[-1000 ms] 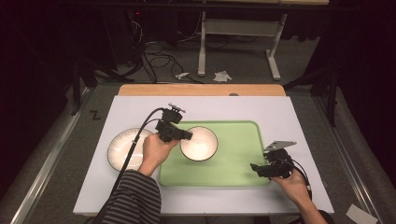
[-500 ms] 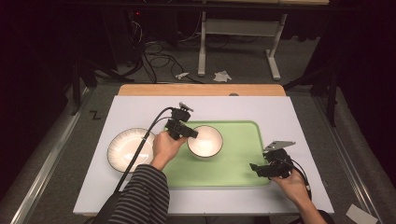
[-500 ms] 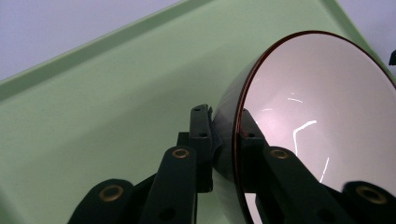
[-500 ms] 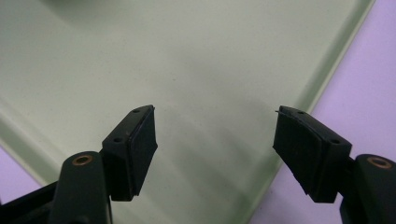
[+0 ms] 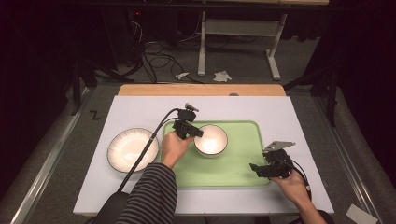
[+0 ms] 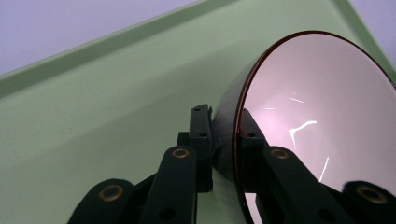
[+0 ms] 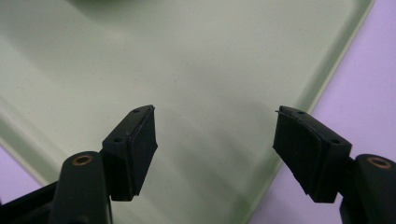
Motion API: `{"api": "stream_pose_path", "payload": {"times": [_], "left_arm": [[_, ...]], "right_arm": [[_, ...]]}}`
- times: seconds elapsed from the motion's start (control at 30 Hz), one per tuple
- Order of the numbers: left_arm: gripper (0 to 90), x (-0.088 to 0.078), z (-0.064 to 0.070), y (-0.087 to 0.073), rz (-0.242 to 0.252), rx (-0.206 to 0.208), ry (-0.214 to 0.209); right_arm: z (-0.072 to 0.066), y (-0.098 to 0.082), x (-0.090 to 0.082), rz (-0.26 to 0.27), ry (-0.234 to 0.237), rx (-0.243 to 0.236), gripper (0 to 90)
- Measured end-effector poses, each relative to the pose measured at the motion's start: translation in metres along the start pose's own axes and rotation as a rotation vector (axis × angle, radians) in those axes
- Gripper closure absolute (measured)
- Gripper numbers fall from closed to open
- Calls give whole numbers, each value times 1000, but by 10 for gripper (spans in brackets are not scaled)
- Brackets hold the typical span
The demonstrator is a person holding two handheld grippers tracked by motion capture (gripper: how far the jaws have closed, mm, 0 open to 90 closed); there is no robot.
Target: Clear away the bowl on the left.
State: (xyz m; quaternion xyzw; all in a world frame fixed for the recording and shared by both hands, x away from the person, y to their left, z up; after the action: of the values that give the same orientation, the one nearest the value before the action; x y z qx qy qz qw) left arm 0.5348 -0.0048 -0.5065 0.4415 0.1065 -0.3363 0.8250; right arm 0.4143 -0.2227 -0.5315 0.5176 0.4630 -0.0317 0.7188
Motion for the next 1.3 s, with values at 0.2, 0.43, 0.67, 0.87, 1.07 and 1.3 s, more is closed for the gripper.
{"api": "stream_pose_path", "payload": {"times": [0.2,0.43,0.67,0.87,1.07,1.3], "left_arm": [[811,8,-3,-1,15,-14,13],[818,14,-10,-6,10,7,34],[815,15,-10,-7,4,5,35],[703,13,-14,-13,-30,44,45],[580,7,-14,-9,-32,58,41],[504,-2,-9,-5,-35,41,12]], "right_arm": [[0,0,0,-3,-1,4,313],[-2,0,1,-7,4,-1,313],[-2,0,1,-11,4,-2,313],[-2,-1,1,-9,6,-3,313],[-2,-1,1,-9,9,-4,313],[-1,-2,1,-11,9,7,312]]}}
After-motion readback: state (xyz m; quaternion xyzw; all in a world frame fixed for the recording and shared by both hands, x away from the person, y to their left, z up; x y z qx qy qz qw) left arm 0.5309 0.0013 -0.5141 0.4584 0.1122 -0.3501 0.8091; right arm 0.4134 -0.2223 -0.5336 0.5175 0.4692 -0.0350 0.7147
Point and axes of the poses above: each handheld gripper's, and its own axes: x roughly forward along the jaws, y roughly out of its top, z roughly to its right, the point moved 7 cm from there along x, roughly forward along the jaws, and after that the axes turned 9 degrees about z, right-handed, at the moved point
